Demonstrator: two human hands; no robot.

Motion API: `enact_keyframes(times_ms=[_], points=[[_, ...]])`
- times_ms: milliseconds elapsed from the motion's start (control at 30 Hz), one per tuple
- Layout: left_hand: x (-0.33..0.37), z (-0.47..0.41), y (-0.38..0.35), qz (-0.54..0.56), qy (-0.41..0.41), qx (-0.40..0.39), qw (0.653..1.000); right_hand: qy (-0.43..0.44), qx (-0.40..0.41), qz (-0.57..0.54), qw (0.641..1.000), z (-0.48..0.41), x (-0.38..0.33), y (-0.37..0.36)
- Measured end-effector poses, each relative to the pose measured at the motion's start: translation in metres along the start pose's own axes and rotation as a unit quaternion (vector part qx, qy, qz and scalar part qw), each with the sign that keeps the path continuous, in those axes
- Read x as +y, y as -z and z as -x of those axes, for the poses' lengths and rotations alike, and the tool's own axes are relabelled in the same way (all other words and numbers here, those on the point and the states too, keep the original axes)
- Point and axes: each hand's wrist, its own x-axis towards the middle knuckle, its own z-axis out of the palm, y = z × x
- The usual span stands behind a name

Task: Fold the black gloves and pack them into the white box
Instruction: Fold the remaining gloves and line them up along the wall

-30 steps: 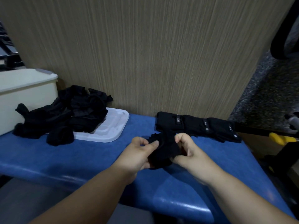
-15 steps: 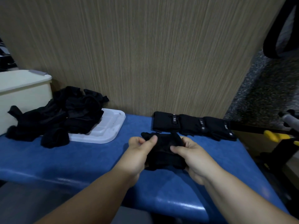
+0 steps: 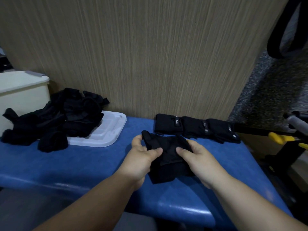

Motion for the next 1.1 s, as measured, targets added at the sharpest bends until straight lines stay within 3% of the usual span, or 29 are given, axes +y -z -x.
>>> enact_keyframes(times_ms=[100, 200, 333, 400, 467, 567, 733, 967, 1100], points=[[-0.002, -0.003, 0.000, 0.000, -0.003, 0.001, 1.000, 0.045, 0.032, 0.088, 0.995, 0.000, -0.001, 0.007], [-0.005, -0.003, 0.005, -0.197, -0.049, 0.028, 0.979, 0.060, 0.035, 0.288, 0.955, 0.004, 0.000, 0.014], [-0.007, 0.000, 0.013, -0.499, -0.135, 0.085, 0.852, 0.046, 0.038, 0.424, 0.903, 0.008, 0.004, 0.018], [-0.007, 0.000, 0.015, -0.581, -0.184, 0.097, 0.787, 0.083, 0.039, 0.446, 0.890, 0.008, 0.003, 0.020], [-0.007, 0.000, 0.016, -0.605, -0.230, 0.070, 0.759, 0.132, 0.013, 0.430, 0.893, 0.007, 0.004, 0.020], [-0.007, -0.001, 0.016, -0.623, -0.233, 0.011, 0.747, 0.165, -0.031, 0.391, 0.905, 0.007, 0.008, 0.018], [-0.013, -0.005, 0.022, -0.676, -0.141, -0.070, 0.720, 0.141, -0.056, 0.424, 0.893, 0.003, 0.011, 0.014], [-0.014, -0.005, 0.023, -0.679, -0.149, -0.114, 0.710, 0.078, 0.049, 0.381, 0.920, -0.004, 0.010, 0.010], [-0.017, -0.004, 0.021, -0.670, -0.161, -0.134, 0.713, 0.025, 0.037, 0.383, 0.923, -0.004, 0.005, 0.010]])
